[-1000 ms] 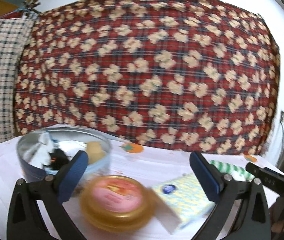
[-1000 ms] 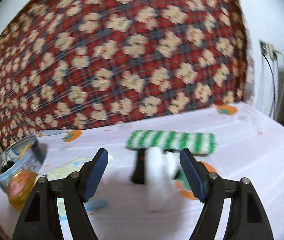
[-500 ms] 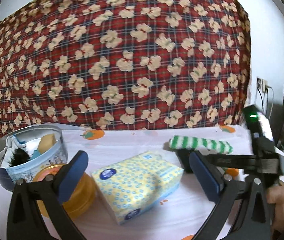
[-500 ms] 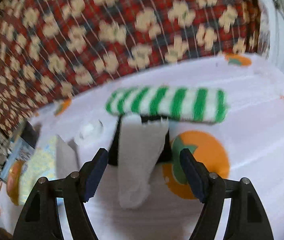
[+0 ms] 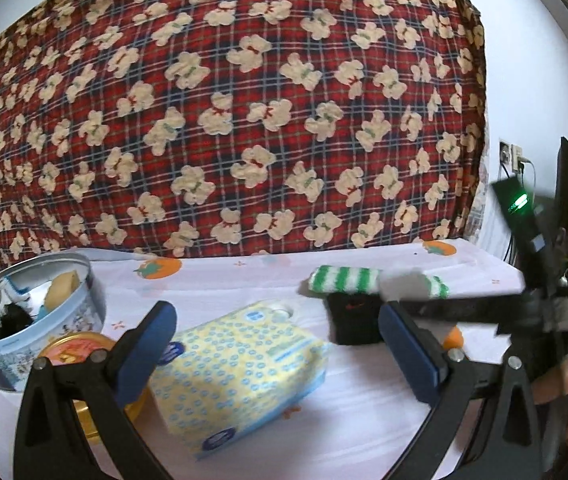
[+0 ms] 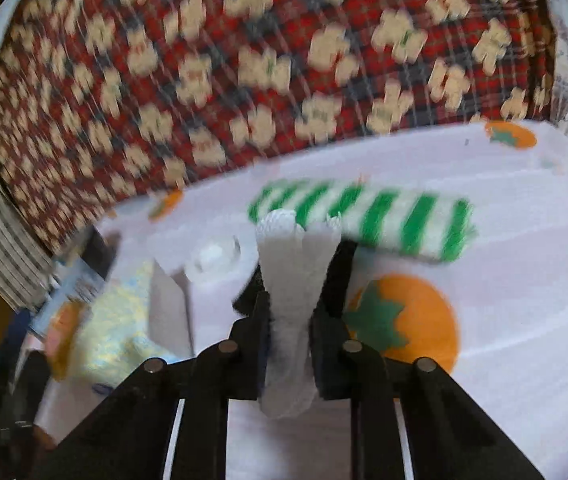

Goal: Organize soft objects
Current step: 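Grasp the white cloth with the right tool while the left tool reaches the black wristband, then grasp the black wristband with the left tool while the right tool lifts the white cloth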

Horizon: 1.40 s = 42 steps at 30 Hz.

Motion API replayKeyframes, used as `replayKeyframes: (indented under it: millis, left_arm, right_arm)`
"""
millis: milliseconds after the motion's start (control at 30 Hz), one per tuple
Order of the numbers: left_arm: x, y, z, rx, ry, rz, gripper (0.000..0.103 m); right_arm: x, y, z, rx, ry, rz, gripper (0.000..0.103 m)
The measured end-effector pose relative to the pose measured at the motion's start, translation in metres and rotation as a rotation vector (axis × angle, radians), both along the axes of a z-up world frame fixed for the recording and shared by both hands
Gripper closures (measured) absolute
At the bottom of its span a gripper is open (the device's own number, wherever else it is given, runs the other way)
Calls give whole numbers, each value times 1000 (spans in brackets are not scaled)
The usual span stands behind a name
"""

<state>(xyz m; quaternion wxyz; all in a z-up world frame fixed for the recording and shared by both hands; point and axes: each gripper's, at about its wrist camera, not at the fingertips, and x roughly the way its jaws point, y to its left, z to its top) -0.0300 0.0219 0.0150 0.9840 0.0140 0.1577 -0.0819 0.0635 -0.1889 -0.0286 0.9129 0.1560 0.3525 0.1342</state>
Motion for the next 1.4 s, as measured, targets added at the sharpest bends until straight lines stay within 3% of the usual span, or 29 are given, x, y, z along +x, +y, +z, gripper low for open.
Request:
replayKeyframes:
  millis: [167,300,467,667,900,1033,1133,1233,1333,1400]
  left_arm:
    - [13,-20,-1,-22,31,-43,0]
    - [24,-37,1,-47,47,-73,0]
    - [38,-60,-1,-77,100,-116,0]
    - [54,-86,-9,-28,139,-121,0]
    - [109,-123,-25,59,279,-39,1]
    - [145,-135,-47,101,463,20,3]
    - [165,-134,-67,92,603,48,11]
    - [167,-132,-70,54,623,55,15]
    - [163,-134,-69,43,610,21,34]
    - [160,-129,-68,10,600,19,60]
  right_arm:
    - [-7,-32,18,40,-120,-80,83]
    - [-7,-49,23,-4,-163,-152,83]
    - [-1,-71,19,60,-128,-173,83]
    - [-6,-88,23,99,-140,-226,83]
    - [-9,-92,24,96,-149,-249,83]
    - [-8,-95,23,103,-143,-254,83]
    - [-7,-95,22,106,-138,-252,83]
    - [-6,-94,22,103,-138,-251,83]
    - [-4,-93,19,90,-129,-253,83]
    - [-3,-93,17,86,-120,-259,83]
